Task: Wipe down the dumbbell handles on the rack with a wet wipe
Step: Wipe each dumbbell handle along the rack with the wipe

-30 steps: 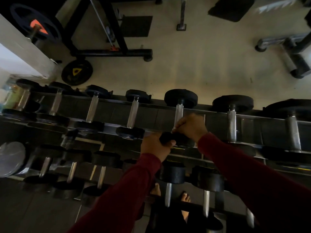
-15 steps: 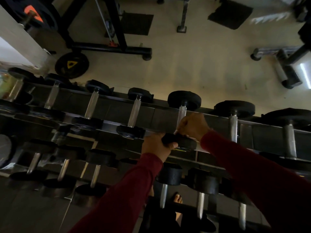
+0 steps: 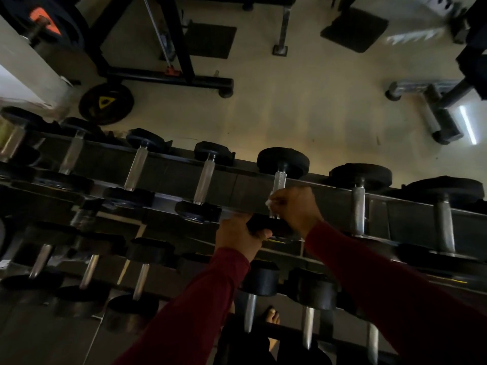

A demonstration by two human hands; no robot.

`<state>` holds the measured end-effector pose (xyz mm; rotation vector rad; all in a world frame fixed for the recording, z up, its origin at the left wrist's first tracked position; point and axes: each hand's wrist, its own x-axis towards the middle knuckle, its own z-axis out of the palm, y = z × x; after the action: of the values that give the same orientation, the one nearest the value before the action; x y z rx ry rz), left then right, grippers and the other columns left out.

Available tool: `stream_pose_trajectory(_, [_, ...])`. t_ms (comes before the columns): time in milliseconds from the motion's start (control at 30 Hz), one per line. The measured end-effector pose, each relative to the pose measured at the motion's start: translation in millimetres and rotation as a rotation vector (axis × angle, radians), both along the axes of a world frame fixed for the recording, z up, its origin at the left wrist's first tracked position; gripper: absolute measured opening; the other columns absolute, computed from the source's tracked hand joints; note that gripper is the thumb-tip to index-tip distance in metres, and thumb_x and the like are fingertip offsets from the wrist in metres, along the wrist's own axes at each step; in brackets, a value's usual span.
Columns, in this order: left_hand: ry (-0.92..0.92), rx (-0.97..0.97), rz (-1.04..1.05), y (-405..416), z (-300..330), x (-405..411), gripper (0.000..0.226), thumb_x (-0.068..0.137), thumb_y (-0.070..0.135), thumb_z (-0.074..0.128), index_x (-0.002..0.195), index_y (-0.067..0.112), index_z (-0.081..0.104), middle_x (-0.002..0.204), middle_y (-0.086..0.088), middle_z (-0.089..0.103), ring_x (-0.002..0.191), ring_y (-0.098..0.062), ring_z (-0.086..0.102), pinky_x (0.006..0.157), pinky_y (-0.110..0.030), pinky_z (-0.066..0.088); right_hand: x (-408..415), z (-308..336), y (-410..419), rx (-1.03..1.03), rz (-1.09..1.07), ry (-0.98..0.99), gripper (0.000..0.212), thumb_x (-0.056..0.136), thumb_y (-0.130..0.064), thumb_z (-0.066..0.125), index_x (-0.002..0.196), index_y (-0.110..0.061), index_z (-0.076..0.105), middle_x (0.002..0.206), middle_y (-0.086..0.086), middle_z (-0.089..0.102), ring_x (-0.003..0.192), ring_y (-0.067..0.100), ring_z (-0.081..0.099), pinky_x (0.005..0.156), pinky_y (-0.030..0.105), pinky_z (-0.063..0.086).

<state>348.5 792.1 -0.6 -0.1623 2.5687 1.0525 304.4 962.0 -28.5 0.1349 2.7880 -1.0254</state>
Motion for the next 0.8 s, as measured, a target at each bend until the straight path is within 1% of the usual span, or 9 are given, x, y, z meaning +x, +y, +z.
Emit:
stream_pose_trajectory(133, [-0.004,0.015,0.019,0,-1,-1,0.044,0.07,0.046,0.081,0.111,0.033,0.07,0.109,0.006,0.071,0.105,-0.016,0.063,0.094,-0.038,0.053,-28,-1,2,0.107,-0.149,0.242,0.011,0.095,-0.016,0.065,0.099,-0.013,0.075,0.096,0.005,0.073,0.082,0.014,0.069,0.083,0.023,0.054])
stream_pose_trajectory(233, [0.007,0.013,0.024,1,-3,-2,0.041,0.072,0.043,0.082,0.11,0.03,0.071,0.106,0.005,0.071,0.101,-0.014,0.065,0.092,-0.034,0.053,-40,-8,4,0.049,-0.363,0.356,0.007,0.09,-0.013,0.071,0.091,-0.013,0.077,0.083,0.005,0.075,0.067,0.017,0.069,0.074,0.033,0.061])
stream_pose_trajectory(267, [0.011,0.003,0.022,2,-3,-1,0.039,0.074,0.041,0.081,0.109,0.029,0.071,0.105,0.005,0.072,0.099,-0.013,0.065,0.09,-0.029,0.052,-40,-11,2,0.011,-0.421,0.363,0.005,0.088,-0.013,0.073,0.09,-0.013,0.077,0.082,0.005,0.076,0.067,0.016,0.069,0.072,0.033,0.061])
stream_pose_trajectory(367, [0.021,-0.009,0.022,3,-4,0,0.039,0.076,0.04,0.08,0.111,0.027,0.07,0.106,0.005,0.071,0.098,-0.011,0.066,0.087,-0.024,0.051,-38,-12,-7,-0.156,-0.593,0.309,0.007,0.087,-0.016,0.075,0.093,-0.012,0.075,0.087,0.001,0.075,0.072,0.009,0.068,0.075,0.021,0.057])
stream_pose_trajectory(500, [0.019,-0.022,0.008,2,-5,0,0.035,0.076,0.042,0.079,0.107,0.028,0.07,0.102,0.007,0.072,0.096,-0.01,0.066,0.085,-0.024,0.052,-41,-4,-20,-0.539,-0.945,0.116,0.005,0.087,-0.022,0.074,0.087,-0.021,0.069,0.081,-0.012,0.066,0.078,0.005,0.066,0.078,0.027,0.058])
stream_pose_trajectory(600, [0.024,0.0,0.017,2,-4,-1,0.03,0.076,0.037,0.08,0.103,0.027,0.072,0.1,0.006,0.072,0.094,-0.011,0.066,0.082,-0.02,0.049,-39,0,-18,-0.832,-1.13,-0.052,0.006,0.088,-0.02,0.073,0.091,-0.019,0.068,0.089,-0.004,0.068,0.082,0.01,0.066,0.071,0.028,0.056])
stream_pose_trajectory(667, [0.03,-0.001,0.011,3,-3,-1,0.032,0.077,0.037,0.08,0.105,0.026,0.071,0.101,0.005,0.071,0.095,-0.01,0.065,0.083,-0.02,0.049,-43,-4,-10,-0.976,-1.19,-0.194,0.012,0.088,-0.015,0.072,0.099,-0.013,0.069,0.092,0.003,0.07,0.084,0.015,0.066,0.063,0.027,0.053])
stream_pose_trajectory(733, [0.028,0.004,0.004,3,-2,-1,0.035,0.077,0.037,0.08,0.108,0.025,0.071,0.103,0.006,0.071,0.096,-0.01,0.064,0.087,-0.022,0.05,-46,-9,-3,-1.088,-1.196,-0.291,0.017,0.088,-0.015,0.071,0.104,-0.01,0.067,0.1,0.008,0.07,0.087,0.018,0.067,0.065,0.028,0.053])
stream_pose_trajectory(800, [0.027,0.015,0.002,2,-2,-2,0.036,0.077,0.036,0.08,0.109,0.026,0.07,0.103,0.007,0.071,0.095,-0.008,0.063,0.087,-0.022,0.05,-51,-20,2,-1.084,-1.128,-0.277,0.012,0.09,-0.015,0.067,0.101,-0.011,0.065,0.104,0.009,0.069,0.094,0.022,0.068,0.067,0.029,0.054])
